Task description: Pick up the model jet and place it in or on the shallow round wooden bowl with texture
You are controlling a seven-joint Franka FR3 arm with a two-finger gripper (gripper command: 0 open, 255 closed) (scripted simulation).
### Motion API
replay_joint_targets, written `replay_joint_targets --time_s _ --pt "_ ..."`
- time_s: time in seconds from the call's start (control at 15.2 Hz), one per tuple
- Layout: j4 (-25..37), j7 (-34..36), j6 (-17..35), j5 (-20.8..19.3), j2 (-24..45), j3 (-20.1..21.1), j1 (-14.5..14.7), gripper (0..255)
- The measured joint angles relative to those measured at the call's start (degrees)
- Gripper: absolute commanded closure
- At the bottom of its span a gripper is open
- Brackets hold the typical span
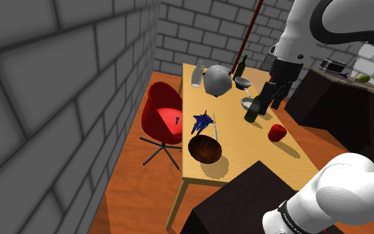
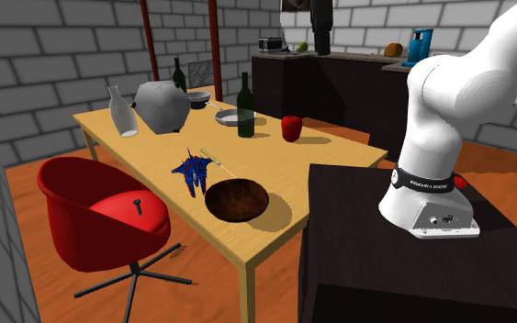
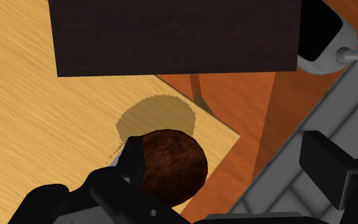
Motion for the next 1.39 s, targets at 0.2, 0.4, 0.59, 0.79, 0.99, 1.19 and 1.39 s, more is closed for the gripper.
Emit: replay_joint_targets --time_s 0.2,0.4,0.59,0.79,0.99,1.19,1.39 --pt "-1.5 1.1 3.0 0.2 0.9 0.1 -0.5 0" --pt "-4.8 3.5 10.3 0.8 3.2 0.5 -1.7 0" --pt "-6.6 6.1 17.5 1.3 6.7 0.7 -3.0 0" --pt "-9.4 9.0 26.0 2.0 10.5 1.4 -4.1 0" --pt "-9.8 10.9 33.8 1.9 16.0 1.1 -5.7 0" --pt "-10.0 13.5 41.7 2.2 21.7 1.3 -6.9 0" --pt "-9.7 15.8 49.1 2.3 27.4 1.2 -8.1 0"
